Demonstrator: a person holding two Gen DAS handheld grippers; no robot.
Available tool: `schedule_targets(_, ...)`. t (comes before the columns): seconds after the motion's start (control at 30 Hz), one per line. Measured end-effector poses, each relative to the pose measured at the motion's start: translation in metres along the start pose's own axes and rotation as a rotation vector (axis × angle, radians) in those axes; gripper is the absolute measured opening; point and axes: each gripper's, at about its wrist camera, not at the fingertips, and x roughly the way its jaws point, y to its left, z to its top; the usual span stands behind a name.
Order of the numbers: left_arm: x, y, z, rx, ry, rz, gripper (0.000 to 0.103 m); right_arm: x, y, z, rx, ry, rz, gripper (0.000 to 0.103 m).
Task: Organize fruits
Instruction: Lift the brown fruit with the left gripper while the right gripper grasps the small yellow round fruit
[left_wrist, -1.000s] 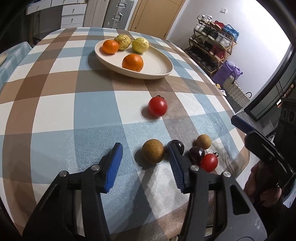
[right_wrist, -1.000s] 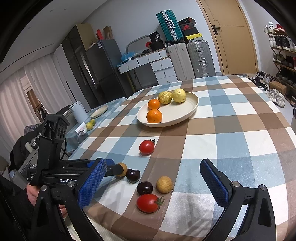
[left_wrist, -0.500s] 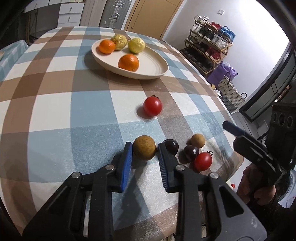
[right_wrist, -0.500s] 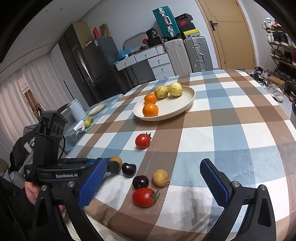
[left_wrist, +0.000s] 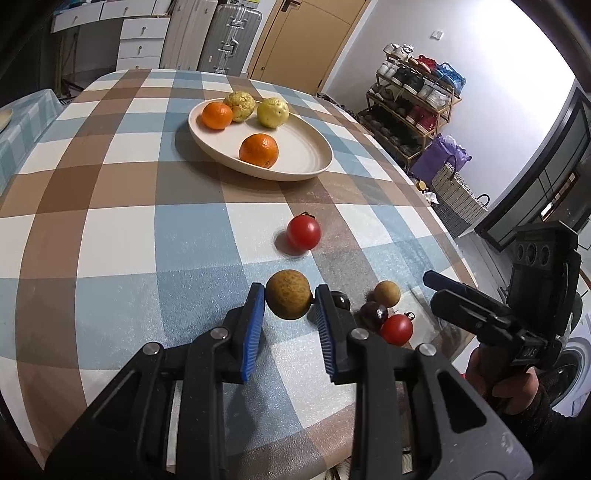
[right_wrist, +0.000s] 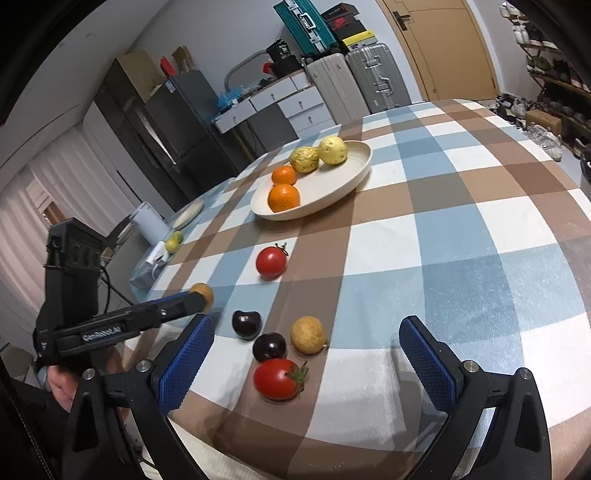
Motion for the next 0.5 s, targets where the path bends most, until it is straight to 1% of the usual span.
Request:
schedule_targets(0.13,-0.002,0.000,0.000,0.004,-0.007,-0.002,0.025,0.002,0.001,-0.001,0.002,0.005,-0.008,0.101)
schedule_targets(0.2,-0.004,0.002,-0.001,0.000,-0.009,-0.005,0.025,0.004,0.002,0.000,0.000,0.006,-0.014,0.095)
schedule_targets(0.27,-0.004,0.004,-0.002,-0.006,-0.009,-0.007,0.025,0.008,0.004,0.001,-0.002,0.016,-0.024,0.084)
schedule_targets(0.4,-0.005,0.008,-0.003,-0.016,-0.006,-0.006,0.025,0.014,0.005,0.001,0.002,0.033,-0.009,0.075)
schedule_targets(0.47,-0.005,0.009,-0.003,-0.018,-0.004,-0.005,0.025,0.016,0.006,-0.001,0.004,0.040,0.004,0.066)
schedule_targets(0.5,-0.005,0.009,-0.003,-0.017,-0.004,-0.004,0.025,0.017,0.006,-0.001,0.004,0.044,0.008,0.064)
